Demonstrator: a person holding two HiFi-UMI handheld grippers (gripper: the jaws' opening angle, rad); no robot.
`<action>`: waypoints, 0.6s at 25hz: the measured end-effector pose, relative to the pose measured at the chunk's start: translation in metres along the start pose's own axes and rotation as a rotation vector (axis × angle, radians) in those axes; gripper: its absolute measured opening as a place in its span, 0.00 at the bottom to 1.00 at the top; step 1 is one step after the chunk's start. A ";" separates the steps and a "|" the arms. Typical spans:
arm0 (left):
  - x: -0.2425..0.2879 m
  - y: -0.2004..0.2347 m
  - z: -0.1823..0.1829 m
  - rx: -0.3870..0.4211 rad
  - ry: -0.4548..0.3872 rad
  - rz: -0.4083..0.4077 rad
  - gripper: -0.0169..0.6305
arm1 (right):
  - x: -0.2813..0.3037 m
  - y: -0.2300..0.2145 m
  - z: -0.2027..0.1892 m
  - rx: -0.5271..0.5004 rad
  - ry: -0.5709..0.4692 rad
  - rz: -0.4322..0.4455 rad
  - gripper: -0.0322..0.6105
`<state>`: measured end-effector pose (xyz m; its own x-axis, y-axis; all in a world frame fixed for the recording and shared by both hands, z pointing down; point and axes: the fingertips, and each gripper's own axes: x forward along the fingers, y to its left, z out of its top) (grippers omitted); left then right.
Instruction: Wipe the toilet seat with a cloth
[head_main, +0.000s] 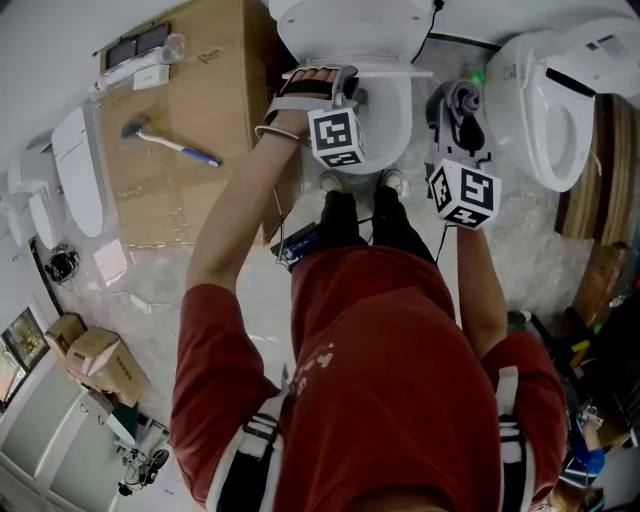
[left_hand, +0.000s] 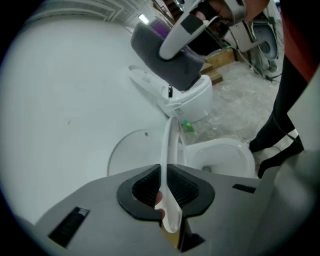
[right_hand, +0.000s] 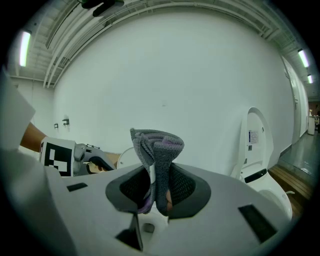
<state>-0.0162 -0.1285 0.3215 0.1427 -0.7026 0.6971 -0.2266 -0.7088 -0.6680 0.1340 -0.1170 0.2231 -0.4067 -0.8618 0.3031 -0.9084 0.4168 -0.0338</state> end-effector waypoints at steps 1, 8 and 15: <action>-0.003 -0.009 0.001 -0.010 -0.002 -0.029 0.10 | -0.001 0.001 -0.002 0.000 0.002 0.002 0.20; -0.021 -0.089 0.004 -0.009 0.010 -0.245 0.11 | -0.011 0.003 -0.035 -0.012 0.059 0.021 0.20; -0.025 -0.163 0.002 -0.027 0.014 -0.427 0.16 | -0.020 0.007 -0.075 -0.024 0.132 0.042 0.20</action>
<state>0.0187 0.0038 0.4126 0.2159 -0.3451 0.9134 -0.1756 -0.9339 -0.3113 0.1432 -0.0756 0.2887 -0.4264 -0.7987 0.4246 -0.8876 0.4598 -0.0266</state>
